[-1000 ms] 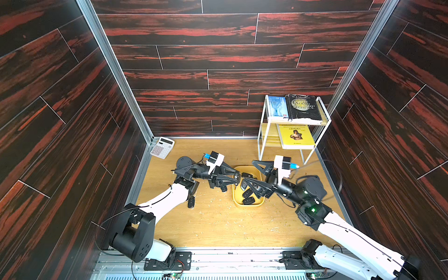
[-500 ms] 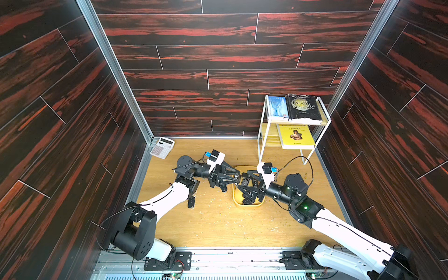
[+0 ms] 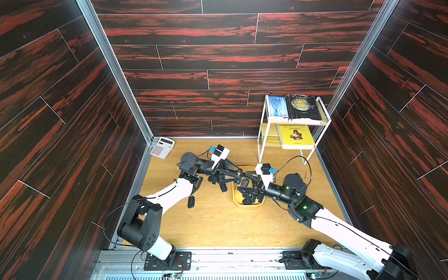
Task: Place the car key into the storage box
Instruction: Pick up the car key from the center of the board.
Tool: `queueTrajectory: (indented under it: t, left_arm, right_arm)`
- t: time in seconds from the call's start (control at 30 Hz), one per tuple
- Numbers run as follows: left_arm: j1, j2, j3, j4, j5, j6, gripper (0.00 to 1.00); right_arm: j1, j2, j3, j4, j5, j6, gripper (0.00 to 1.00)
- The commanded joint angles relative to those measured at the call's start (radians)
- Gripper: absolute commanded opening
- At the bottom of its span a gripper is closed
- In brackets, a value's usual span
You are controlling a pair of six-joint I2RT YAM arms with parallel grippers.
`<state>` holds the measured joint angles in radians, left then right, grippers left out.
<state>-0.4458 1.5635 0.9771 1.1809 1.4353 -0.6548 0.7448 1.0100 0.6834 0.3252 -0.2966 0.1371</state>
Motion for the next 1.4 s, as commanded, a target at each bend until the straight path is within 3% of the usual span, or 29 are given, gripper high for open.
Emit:
queueTrajectory:
  t: [0.0,0.4,1.0,1.37]
  left_arm:
    - [-0.008,0.012,0.027,0.042,0.016,-0.032,0.1]
    - [-0.012,0.046,0.035,0.089,-0.01,-0.048,0.1]
    - [-0.036,0.046,0.022,0.081,-0.042,-0.053,0.12]
    - [-0.036,0.033,0.009,0.085,-0.042,-0.061,0.12]
  right_arm:
    - [-0.001,0.01,0.033,-0.016,-0.039,-0.008,0.9]
    - [0.0,0.003,0.068,-0.037,-0.07,0.004,0.84]
    - [0.0,0.062,0.114,-0.02,-0.105,0.012,0.65]
    - [0.0,0.088,0.147,-0.051,-0.118,0.011,0.39]
